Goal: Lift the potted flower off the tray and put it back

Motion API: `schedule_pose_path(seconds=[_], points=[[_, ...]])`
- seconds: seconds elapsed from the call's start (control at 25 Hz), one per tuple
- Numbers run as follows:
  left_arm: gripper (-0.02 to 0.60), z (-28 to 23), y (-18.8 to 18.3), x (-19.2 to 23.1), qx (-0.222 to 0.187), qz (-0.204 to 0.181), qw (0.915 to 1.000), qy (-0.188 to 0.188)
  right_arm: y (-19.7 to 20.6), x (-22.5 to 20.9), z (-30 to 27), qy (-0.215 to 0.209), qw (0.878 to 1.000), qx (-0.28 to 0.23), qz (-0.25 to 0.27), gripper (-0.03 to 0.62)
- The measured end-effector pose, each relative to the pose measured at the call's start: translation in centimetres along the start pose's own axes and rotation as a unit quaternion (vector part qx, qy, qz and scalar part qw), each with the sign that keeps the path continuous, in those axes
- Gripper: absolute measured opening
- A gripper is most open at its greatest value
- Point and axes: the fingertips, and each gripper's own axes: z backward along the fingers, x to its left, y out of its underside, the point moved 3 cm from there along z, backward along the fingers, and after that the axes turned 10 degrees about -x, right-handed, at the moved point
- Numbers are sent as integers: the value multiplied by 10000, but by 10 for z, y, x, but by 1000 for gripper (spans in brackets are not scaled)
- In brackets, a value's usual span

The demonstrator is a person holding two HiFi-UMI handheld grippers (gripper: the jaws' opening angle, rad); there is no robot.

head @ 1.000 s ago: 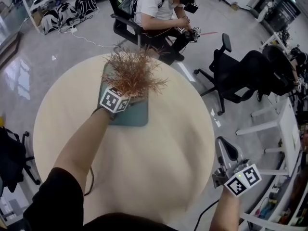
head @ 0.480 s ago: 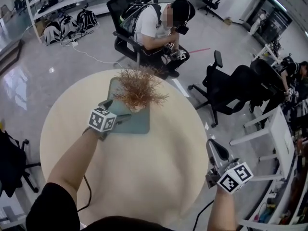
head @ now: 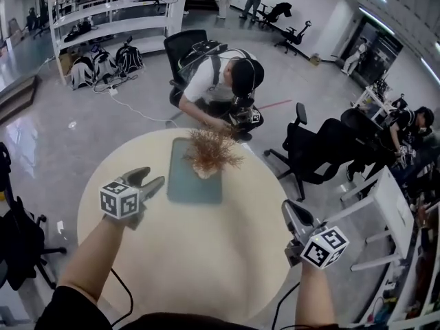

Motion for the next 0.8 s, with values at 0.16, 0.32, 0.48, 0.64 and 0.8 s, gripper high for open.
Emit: schedule_pose_path(seconds=[0.16, 0.32, 0.48, 0.64, 0.8], points=[[150, 66, -52, -9, -472, -28, 9989, 42, -20, 44, 2, -29, 9999, -102, 39, 15], [54, 134, -100, -13, -887, -143, 9960, -10, -38, 92, 8, -13, 9998, -185, 74, 15], [-1, 195, -123, -27, -972, -288, 9949, -17, -52, 134, 26, 18, 9995, -317, 52, 14], [-2, 239, -134, -56, -967, -393, 9945, 23, -62, 156, 46, -30, 9993, -383, -47, 14], [-2, 271, -142, -112, -1207, -425, 9918, -47, -76, 159, 77, -281, 9988, -391, 13, 14]])
